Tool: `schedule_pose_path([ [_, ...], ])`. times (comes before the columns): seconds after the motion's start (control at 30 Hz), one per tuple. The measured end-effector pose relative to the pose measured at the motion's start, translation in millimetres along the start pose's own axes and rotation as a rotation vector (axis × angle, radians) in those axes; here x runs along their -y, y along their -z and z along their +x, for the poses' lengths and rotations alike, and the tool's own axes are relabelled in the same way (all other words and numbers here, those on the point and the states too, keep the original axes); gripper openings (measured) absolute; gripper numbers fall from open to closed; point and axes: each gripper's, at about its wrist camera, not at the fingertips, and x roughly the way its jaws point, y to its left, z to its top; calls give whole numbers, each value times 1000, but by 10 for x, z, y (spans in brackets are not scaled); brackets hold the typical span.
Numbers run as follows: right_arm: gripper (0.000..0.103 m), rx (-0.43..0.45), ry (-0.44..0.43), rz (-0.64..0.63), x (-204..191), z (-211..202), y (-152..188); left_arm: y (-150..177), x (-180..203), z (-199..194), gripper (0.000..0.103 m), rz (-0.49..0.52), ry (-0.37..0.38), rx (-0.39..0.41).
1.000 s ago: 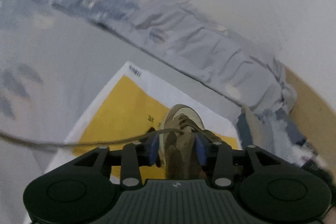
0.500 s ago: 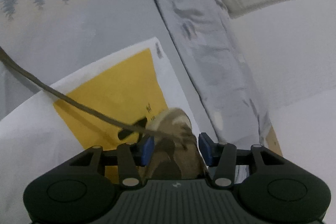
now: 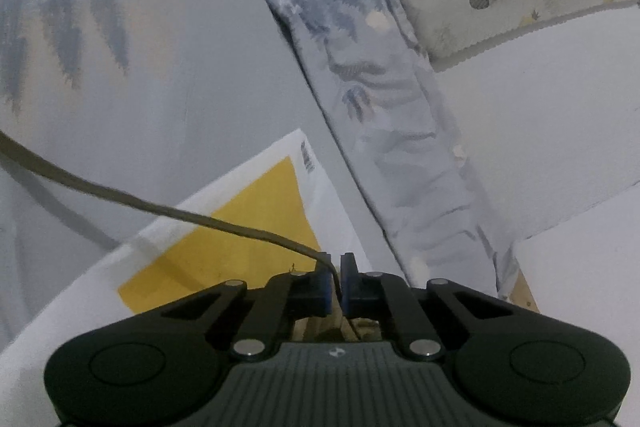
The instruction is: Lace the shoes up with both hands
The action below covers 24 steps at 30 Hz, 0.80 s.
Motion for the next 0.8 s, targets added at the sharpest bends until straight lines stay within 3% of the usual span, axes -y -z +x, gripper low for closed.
schedule_pose_path([
  [0.1,64,-34,-50,-138,-338,104,23,-63,107,-50,1,59,36,11],
  [0.2,64,-67,-40,-282,-619,241,85,-116,234,-115,1,127,85,18],
  [0.37,64,-86,-39,-409,-939,421,197,-123,486,-241,1,315,133,55],
  [0.43,63,-89,-56,-431,-1033,472,235,-126,518,-269,1,342,157,47],
  [0.53,48,-62,-59,-445,-1137,483,258,-139,524,-304,1,357,174,41],
  [0.6,45,-52,-44,-456,-1200,495,269,-159,502,-309,1,341,178,37],
  [0.8,13,-44,-8,-466,-1285,518,301,-180,470,-348,1,308,214,25],
])
